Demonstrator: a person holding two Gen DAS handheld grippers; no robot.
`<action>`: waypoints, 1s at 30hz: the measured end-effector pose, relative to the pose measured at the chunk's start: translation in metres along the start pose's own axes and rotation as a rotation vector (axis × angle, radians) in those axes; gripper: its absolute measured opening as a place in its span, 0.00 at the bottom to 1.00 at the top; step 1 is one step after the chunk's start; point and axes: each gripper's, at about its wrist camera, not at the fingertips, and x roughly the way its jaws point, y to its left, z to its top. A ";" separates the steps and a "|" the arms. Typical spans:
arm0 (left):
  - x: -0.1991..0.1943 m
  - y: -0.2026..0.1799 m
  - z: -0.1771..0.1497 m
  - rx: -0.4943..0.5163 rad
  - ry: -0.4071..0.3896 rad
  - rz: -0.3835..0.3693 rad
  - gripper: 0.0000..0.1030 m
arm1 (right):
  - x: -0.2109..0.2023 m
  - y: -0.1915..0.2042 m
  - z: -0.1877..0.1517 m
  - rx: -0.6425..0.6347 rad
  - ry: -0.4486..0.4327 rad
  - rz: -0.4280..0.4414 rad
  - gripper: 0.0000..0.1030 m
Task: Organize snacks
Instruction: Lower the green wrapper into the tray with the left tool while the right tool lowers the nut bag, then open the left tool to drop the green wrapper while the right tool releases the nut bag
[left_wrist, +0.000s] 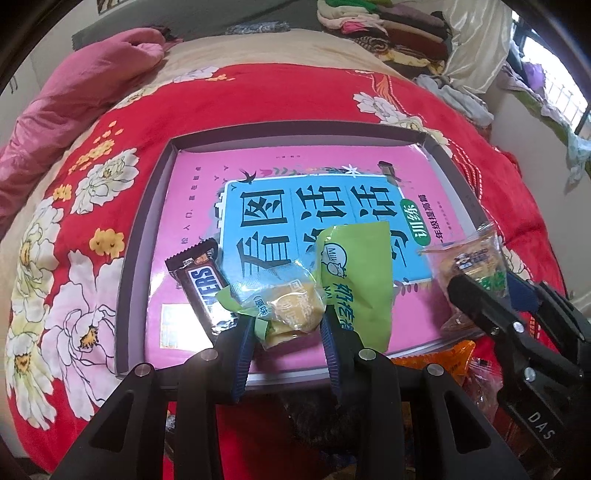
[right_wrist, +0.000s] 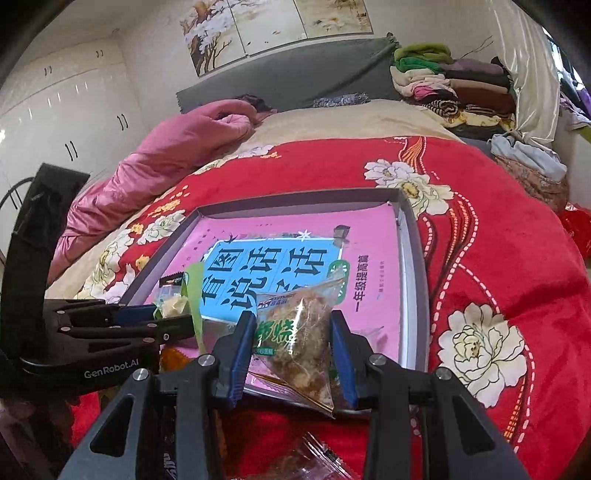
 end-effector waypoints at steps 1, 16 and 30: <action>0.000 -0.001 0.000 0.001 -0.002 -0.003 0.35 | 0.001 0.001 0.000 -0.003 0.003 0.000 0.40; -0.006 0.004 -0.004 -0.003 -0.008 -0.007 0.35 | 0.002 -0.001 -0.002 -0.015 0.007 -0.035 0.40; -0.007 0.002 -0.005 -0.007 -0.007 -0.019 0.35 | 0.002 -0.001 -0.003 -0.012 0.016 0.014 0.40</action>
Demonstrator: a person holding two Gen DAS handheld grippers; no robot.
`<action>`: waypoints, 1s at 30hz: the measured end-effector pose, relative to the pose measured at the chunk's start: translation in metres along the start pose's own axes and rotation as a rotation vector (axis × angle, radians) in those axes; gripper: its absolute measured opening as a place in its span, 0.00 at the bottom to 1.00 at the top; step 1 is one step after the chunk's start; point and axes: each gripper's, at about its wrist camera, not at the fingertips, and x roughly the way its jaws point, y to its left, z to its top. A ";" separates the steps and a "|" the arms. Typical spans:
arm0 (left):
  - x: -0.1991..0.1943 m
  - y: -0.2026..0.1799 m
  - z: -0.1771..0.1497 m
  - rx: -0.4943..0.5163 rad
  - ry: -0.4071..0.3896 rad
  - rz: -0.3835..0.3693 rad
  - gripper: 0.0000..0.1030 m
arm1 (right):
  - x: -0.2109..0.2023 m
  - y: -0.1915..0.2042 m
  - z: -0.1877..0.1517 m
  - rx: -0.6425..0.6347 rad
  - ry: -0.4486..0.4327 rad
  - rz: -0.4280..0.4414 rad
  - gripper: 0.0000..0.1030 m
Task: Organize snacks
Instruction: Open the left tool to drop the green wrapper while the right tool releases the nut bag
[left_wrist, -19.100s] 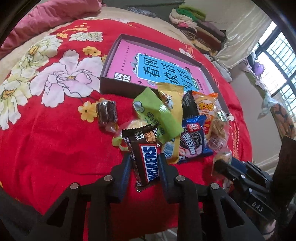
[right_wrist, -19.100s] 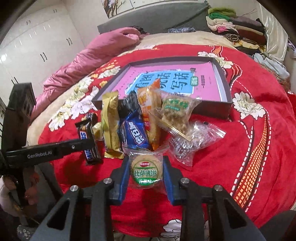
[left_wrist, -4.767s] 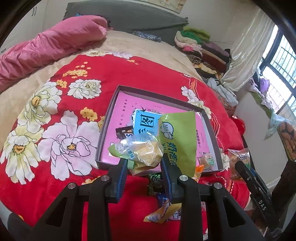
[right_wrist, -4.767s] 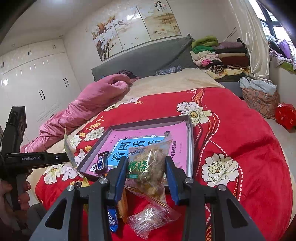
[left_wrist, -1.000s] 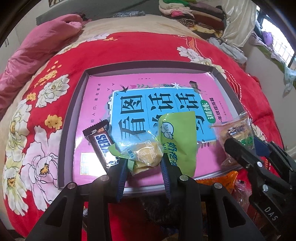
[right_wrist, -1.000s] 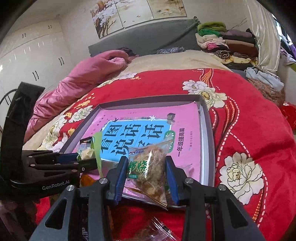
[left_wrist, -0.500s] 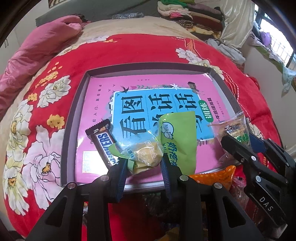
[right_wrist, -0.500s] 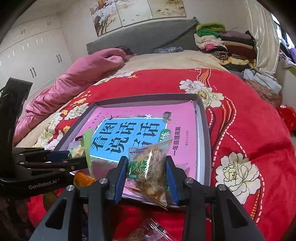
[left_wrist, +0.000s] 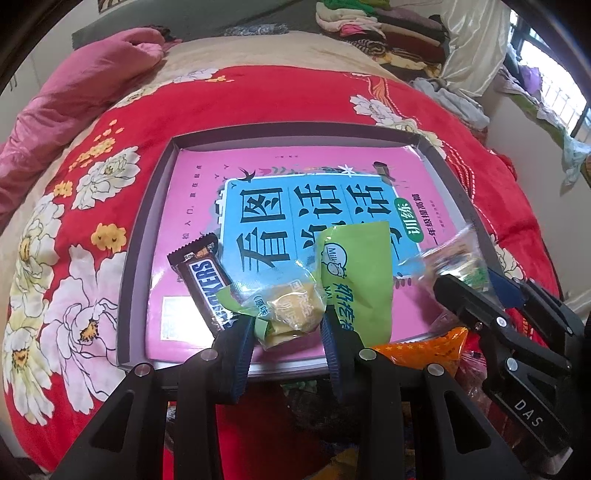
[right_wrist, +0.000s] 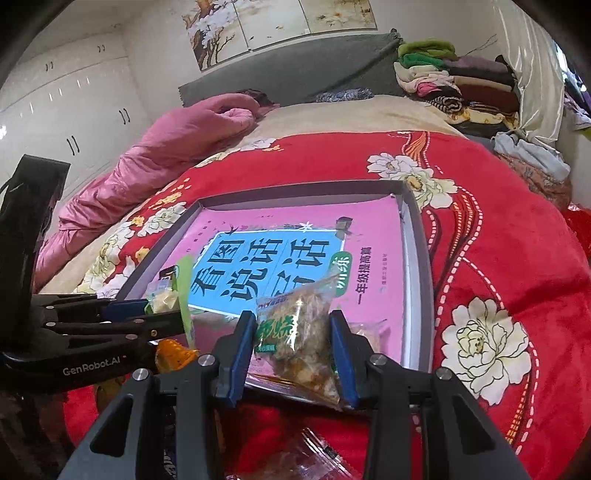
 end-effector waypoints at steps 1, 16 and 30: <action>0.000 0.000 0.000 0.002 0.001 0.001 0.35 | 0.000 0.001 0.000 -0.002 -0.001 0.005 0.40; 0.005 0.004 0.001 -0.020 0.001 0.001 0.36 | -0.001 -0.007 0.000 0.040 -0.004 0.024 0.40; 0.007 0.003 0.005 -0.032 -0.001 0.019 0.37 | -0.004 -0.010 0.001 0.048 -0.018 0.028 0.41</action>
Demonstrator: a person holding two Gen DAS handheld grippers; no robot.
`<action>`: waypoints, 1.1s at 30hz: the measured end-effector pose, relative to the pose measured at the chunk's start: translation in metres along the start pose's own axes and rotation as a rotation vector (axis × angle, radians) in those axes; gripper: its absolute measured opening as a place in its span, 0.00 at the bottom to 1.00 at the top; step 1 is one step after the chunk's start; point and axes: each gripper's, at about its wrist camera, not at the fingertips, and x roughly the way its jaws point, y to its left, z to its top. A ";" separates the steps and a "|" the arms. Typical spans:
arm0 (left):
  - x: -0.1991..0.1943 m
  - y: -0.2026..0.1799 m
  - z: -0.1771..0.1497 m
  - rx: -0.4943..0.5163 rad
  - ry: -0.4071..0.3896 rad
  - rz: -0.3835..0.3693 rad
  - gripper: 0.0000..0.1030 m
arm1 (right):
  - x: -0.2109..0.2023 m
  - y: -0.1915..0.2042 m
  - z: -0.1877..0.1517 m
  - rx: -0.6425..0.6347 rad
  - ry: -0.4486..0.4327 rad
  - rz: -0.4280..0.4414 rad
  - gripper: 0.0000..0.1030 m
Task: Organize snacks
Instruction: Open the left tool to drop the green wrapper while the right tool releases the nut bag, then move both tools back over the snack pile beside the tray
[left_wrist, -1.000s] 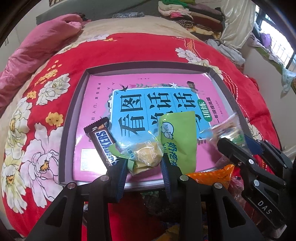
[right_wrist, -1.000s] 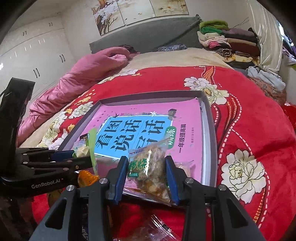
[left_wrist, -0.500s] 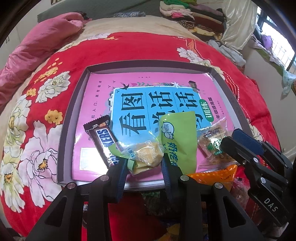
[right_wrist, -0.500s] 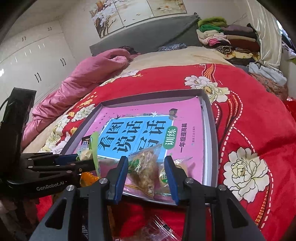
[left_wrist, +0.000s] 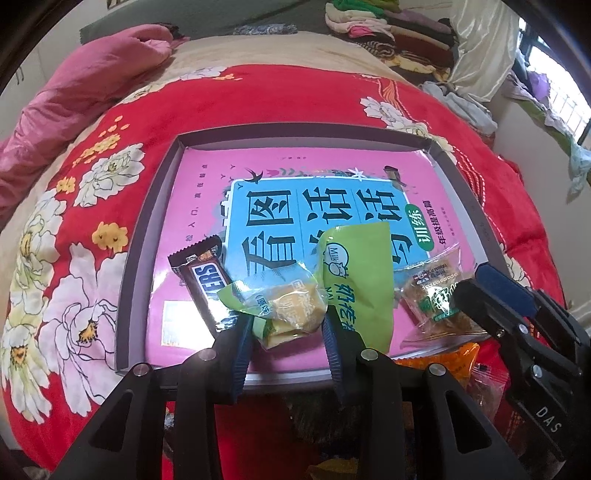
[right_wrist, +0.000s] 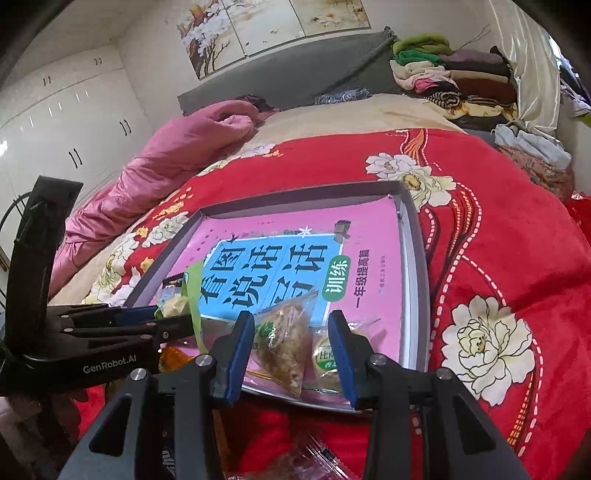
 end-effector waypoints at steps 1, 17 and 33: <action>0.000 0.001 0.000 -0.003 0.001 -0.003 0.37 | -0.001 -0.001 0.000 0.002 -0.002 0.002 0.41; -0.018 0.005 -0.001 -0.026 -0.026 -0.027 0.50 | -0.009 -0.014 0.007 0.053 -0.020 0.008 0.45; -0.049 0.018 0.001 -0.082 -0.088 -0.062 0.62 | -0.022 -0.026 0.011 0.097 -0.062 0.011 0.51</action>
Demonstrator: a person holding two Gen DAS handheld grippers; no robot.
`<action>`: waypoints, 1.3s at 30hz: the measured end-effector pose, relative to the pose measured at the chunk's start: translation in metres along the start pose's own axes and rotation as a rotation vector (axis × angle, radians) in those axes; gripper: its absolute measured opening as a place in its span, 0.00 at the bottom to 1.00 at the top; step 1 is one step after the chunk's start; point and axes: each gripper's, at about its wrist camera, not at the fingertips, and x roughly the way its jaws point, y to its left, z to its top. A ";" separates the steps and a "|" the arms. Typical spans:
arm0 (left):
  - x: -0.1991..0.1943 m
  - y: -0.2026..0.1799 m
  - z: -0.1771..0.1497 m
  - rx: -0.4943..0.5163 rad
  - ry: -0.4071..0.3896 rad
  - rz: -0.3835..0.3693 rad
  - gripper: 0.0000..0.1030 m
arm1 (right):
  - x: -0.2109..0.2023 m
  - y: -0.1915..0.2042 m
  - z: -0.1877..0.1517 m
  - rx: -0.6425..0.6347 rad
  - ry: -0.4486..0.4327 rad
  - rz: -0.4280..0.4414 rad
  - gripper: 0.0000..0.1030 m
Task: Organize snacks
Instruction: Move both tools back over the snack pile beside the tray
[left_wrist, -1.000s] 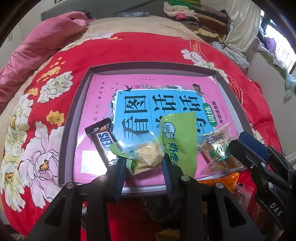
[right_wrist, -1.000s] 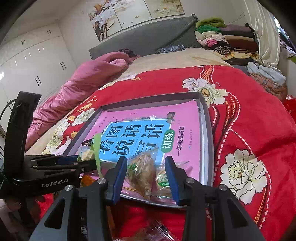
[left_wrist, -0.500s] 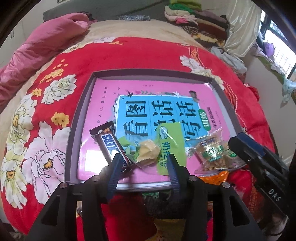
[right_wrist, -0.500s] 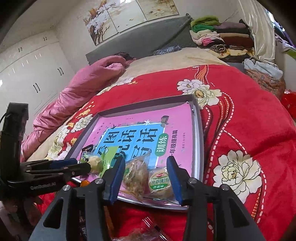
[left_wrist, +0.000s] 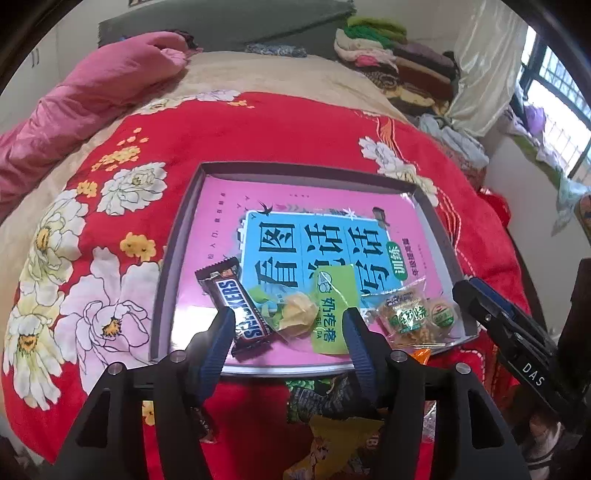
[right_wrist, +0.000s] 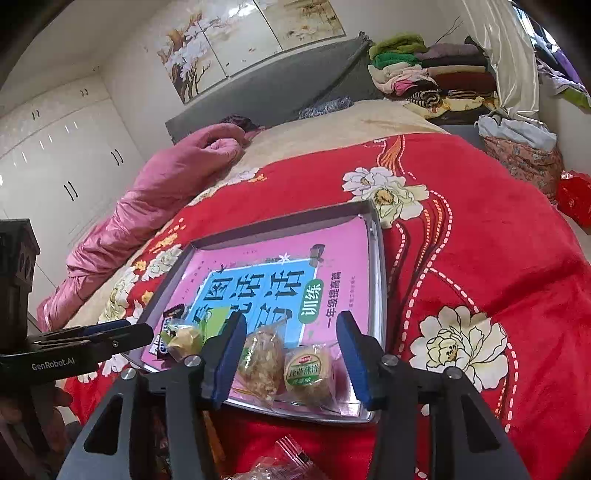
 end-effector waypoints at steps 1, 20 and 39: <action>-0.001 0.002 0.000 -0.006 -0.004 -0.002 0.63 | -0.001 0.000 0.001 0.000 -0.005 0.003 0.51; -0.018 0.009 -0.006 -0.017 -0.047 -0.030 0.74 | -0.010 0.012 0.003 -0.042 -0.035 0.031 0.58; -0.033 0.011 -0.018 -0.034 -0.082 -0.044 0.76 | -0.020 0.028 0.001 -0.111 -0.052 0.051 0.64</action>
